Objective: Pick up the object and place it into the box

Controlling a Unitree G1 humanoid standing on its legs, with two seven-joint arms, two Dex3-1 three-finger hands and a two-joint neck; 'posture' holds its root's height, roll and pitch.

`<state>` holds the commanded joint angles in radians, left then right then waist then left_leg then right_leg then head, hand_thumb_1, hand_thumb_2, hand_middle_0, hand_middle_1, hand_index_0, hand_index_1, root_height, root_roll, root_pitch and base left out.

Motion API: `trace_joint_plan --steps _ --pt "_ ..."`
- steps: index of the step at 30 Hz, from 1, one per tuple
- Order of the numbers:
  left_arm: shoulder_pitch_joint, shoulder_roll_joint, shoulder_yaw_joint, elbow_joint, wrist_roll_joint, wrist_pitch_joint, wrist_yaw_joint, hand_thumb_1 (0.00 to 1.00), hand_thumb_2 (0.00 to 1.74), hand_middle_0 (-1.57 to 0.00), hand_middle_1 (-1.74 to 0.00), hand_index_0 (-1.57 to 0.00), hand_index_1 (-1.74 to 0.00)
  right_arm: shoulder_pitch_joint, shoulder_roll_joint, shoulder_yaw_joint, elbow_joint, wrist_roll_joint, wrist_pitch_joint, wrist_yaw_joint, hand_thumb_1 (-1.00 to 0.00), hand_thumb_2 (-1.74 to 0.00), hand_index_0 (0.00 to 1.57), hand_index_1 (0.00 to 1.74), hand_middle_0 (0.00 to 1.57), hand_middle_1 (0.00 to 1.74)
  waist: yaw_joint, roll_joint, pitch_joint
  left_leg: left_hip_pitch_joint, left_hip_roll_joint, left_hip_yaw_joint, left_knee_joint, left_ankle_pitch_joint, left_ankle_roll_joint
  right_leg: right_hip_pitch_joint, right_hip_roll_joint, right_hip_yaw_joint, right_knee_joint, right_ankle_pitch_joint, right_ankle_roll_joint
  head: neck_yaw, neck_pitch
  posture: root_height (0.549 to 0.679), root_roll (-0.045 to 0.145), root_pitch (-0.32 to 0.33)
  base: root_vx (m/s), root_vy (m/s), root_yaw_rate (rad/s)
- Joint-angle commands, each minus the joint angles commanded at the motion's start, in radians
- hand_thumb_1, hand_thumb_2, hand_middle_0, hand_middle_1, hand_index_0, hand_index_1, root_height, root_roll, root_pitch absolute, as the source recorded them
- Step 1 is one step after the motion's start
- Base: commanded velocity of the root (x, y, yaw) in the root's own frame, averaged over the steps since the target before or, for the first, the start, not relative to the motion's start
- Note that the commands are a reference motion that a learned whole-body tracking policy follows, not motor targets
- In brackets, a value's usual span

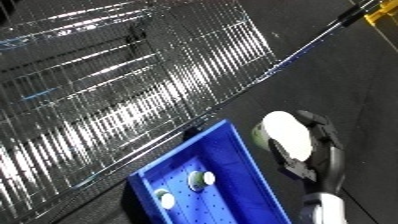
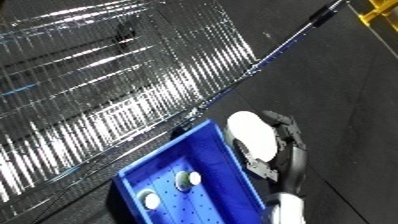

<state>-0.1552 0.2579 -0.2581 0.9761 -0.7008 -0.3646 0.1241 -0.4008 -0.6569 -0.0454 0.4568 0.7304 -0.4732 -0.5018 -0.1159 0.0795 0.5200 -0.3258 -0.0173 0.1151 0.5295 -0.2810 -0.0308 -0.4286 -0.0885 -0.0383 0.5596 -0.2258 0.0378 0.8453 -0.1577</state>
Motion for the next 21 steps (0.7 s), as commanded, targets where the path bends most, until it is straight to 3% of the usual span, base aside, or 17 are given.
trace_joint_plan --steps 9,17,21 --pt "-0.015 0.016 -0.038 0.017 -0.013 0.002 -0.04 0.0 0.0 0.0 0.0 0.0 0.0 0.007 -0.007 0.037 0.337 0.141 0.026 0.146 -0.4 -0.7 0.63 0.7 0.63 0.7 0.015 0.027 0.0 0.002 -0.019 -0.016 -0.007 0.004 0.0073 0.0 0.0015 0.002 -0.005 0.003 -0.0072 0.051 -0.052 0.656 0.084 0.067 -0.002 -0.01 0.04" --pt "-0.015 0.025 -0.054 0.033 -0.014 0.0 -0.071 0.0 0.0 0.0 0.0 0.0 0.0 -0.034 -0.002 0.078 0.467 0.144 0.022 0.252 0.0 0.0 0.0 0.0 0.0 0.0 0.029 0.039 0.0 0.001 -0.034 -0.031 -0.014 0.013 0.0091 -0.002 0.004 -0.002 -0.005 0.007 -0.008 0.061 -0.083 0.656 0.087 0.065 -0.004 -0.005 0.053" --pt "-0.013 0.027 -0.059 0.027 -0.017 -0.002 -0.074 0.0 0.0 0.0 0.0 0.0 0.0 -0.037 0.008 0.095 0.458 0.127 0.021 0.266 0.0 0.0 0.0 0.0 0.0 0.0 0.031 0.04 0.0 0.002 -0.035 -0.034 -0.025 0.022 0.0082 -0.004 0.006 -0.002 -0.007 0.009 -0.0054 0.046 -0.087 0.656 0.086 0.066 0.001 0.003 0.044"
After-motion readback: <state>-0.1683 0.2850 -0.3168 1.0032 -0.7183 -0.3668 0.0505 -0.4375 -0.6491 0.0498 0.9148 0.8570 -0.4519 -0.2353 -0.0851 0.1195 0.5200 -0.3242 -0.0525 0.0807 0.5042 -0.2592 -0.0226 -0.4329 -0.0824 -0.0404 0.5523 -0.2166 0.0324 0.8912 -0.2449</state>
